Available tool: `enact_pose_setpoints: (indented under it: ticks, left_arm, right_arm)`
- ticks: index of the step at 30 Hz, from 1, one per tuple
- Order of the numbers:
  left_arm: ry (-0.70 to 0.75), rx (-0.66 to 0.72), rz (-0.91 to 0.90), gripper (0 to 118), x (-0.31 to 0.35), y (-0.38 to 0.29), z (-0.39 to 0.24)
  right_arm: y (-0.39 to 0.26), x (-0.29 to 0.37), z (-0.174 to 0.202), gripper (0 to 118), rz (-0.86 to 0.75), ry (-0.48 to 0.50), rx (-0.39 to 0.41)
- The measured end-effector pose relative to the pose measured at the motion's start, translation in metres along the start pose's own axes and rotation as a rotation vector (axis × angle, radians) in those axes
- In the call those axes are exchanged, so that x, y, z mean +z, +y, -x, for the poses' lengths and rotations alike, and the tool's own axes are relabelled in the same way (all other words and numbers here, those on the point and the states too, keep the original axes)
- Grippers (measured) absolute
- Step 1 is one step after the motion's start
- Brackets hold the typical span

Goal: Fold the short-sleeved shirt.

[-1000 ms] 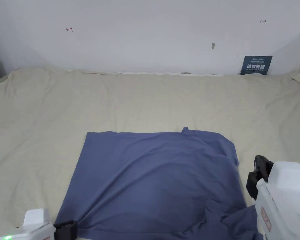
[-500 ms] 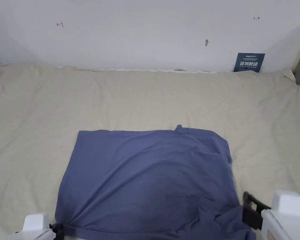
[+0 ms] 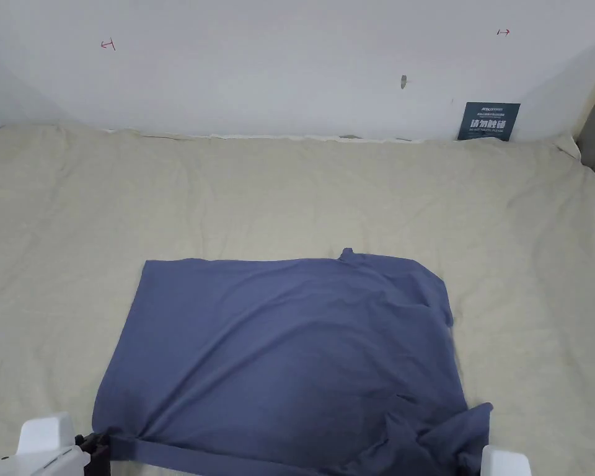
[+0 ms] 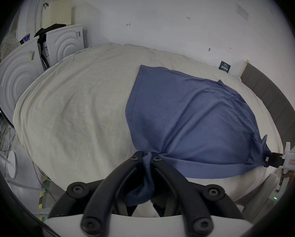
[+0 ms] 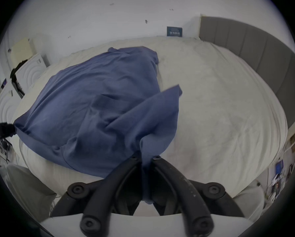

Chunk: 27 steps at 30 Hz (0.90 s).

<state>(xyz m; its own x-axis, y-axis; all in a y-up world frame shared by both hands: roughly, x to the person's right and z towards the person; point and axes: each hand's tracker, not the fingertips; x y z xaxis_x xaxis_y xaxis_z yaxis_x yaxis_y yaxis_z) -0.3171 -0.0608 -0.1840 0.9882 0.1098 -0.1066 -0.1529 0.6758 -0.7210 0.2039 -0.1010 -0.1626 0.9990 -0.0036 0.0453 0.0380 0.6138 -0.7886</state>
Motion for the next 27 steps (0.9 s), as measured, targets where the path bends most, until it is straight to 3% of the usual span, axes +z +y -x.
enact_pose_setpoints:
  ticks: [7,12,18,24,25,27]
  left_arm:
    - [-0.013,0.080,-0.069,8,-0.010,0.044,-0.003]
    - [0.003,0.069,-0.098,8,-0.033,0.094,-0.019]
    - [0.019,0.087,-0.058,8,-0.100,0.135,-0.028]
    - [0.077,0.015,0.088,8,-0.168,0.139,-0.032]
    - [0.082,0.013,0.121,9,-0.174,0.138,-0.032]
    - [0.092,0.021,0.132,25,-0.167,0.133,-0.041]
  right_arm:
    - [0.072,0.035,0.006,7,-0.194,0.017,0.007]
    - [0.134,0.012,0.013,7,-0.222,0.011,0.008]
    - [0.183,-0.054,0.015,7,-0.135,-0.033,-0.011]
    - [0.188,-0.134,0.003,7,0.015,-0.049,-0.071]
    - [0.186,-0.144,0.002,7,0.044,-0.059,-0.075]
    - [0.179,-0.157,0.000,9,0.097,-0.061,-0.075]
